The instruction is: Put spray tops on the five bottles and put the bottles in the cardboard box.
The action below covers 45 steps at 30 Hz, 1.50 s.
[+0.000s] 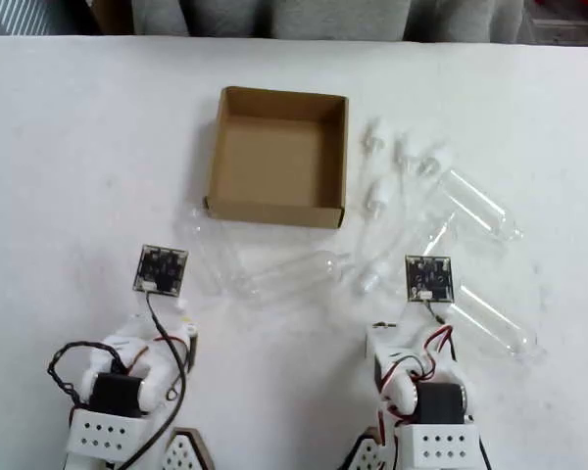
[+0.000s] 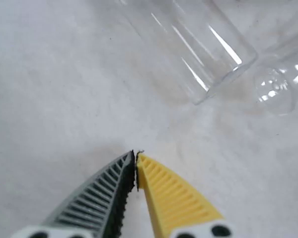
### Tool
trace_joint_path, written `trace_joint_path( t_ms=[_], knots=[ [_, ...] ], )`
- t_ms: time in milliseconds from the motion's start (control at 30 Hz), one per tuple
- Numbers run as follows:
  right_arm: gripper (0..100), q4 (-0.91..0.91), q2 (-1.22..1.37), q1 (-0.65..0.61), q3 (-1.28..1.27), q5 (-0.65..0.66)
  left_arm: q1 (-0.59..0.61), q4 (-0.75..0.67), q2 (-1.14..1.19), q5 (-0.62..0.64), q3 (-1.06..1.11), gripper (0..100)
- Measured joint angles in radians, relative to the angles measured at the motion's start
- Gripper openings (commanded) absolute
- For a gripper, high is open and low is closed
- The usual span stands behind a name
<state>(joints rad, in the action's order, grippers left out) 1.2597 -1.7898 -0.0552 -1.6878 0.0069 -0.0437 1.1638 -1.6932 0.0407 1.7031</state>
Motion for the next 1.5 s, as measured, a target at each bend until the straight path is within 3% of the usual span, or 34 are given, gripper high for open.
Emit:
trace_joint_path(
  t_ms=[267, 533, 733, 867, 1200, 1367, 1500],
  knots=[
    [1.5, 0.000, -0.003, 0.031, 0.023, 0.000, 0.075, -0.068, 0.000, 0.000, -0.081, 3],
    [1.5, 0.000, -0.012, 0.137, 0.023, 0.000, 0.077, -0.133, 0.000, -0.003, -0.180, 3],
    [1.5, 0.000, -0.012, 0.175, 0.023, 0.000, 0.078, -0.149, 0.000, -0.106, -0.262, 3],
    [1.5, 0.000, -0.012, 0.192, 0.023, 0.000, 0.078, -0.127, 0.018, -0.081, -0.351, 3],
    [1.5, 0.000, -0.014, 0.192, 0.023, 0.000, 0.080, -0.110, 0.655, 0.066, -0.697, 3],
    [1.5, 0.000, -0.014, 0.192, 0.023, 0.000, 0.074, -0.192, 0.942, 0.180, -0.766, 3],
    [1.5, 0.000, -0.014, 0.192, 0.023, 0.000, 0.074, -0.264, 1.129, 0.272, -0.796, 12]
  ],
)
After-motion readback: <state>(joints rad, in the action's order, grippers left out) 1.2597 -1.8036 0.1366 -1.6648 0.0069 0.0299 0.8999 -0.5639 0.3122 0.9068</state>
